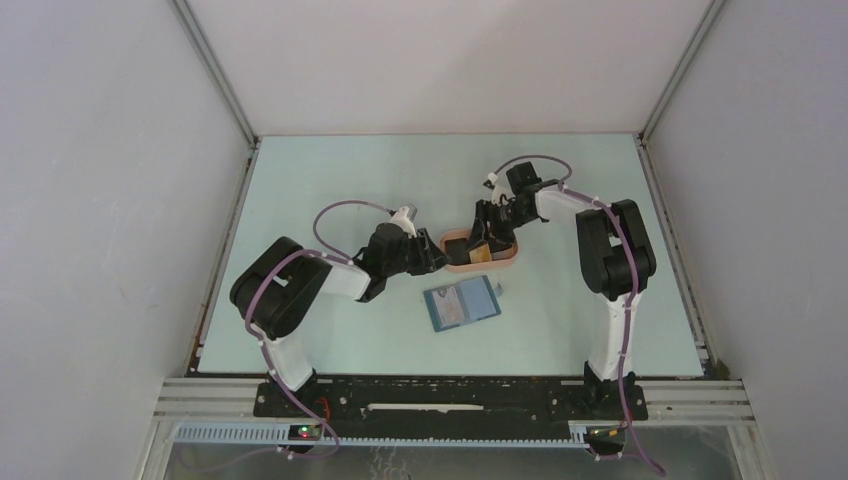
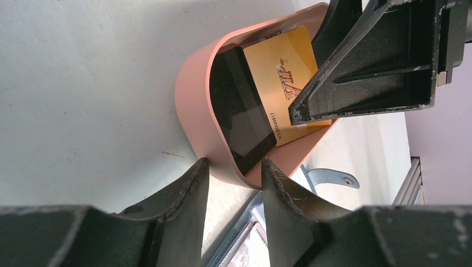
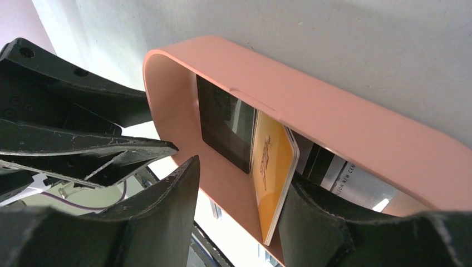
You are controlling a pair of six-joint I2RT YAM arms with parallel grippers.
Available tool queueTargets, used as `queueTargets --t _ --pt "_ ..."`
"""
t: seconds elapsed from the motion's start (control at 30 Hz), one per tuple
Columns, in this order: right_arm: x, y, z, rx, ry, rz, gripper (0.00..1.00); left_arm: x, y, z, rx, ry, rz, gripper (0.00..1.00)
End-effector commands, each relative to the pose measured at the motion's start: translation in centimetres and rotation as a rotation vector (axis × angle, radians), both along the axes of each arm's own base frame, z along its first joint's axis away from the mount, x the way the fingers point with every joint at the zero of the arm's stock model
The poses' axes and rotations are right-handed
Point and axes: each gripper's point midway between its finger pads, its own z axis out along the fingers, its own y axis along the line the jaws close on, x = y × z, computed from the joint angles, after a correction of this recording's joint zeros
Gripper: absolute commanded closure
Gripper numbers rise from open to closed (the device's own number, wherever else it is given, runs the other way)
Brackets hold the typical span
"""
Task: Put the credit cards into the card holder
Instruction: Pick up the credit card from the storage box.
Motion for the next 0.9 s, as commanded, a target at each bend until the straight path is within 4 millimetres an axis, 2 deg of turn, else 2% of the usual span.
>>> queueTargets --t 0.0,0.23,0.4,0.87 --pt "0.2 0.5 1.3 0.044 0.007 0.002 0.41 0.5 -1.2 2.1 -0.035 -0.034 -0.023 0.56" --pt "0.8 -0.3 3.5 0.099 -0.017 -0.014 0.45 0.4 -1.1 2.1 -0.034 -0.035 -0.02 0.56" --pt "1.0 -0.9 4.3 0.121 -0.023 -0.022 0.46 0.3 -1.0 2.0 -0.033 -0.032 -0.019 0.56" --pt "1.7 -2.6 4.2 0.106 -0.023 -0.055 0.49 0.3 -0.9 2.4 -0.033 -0.041 -0.019 0.56"
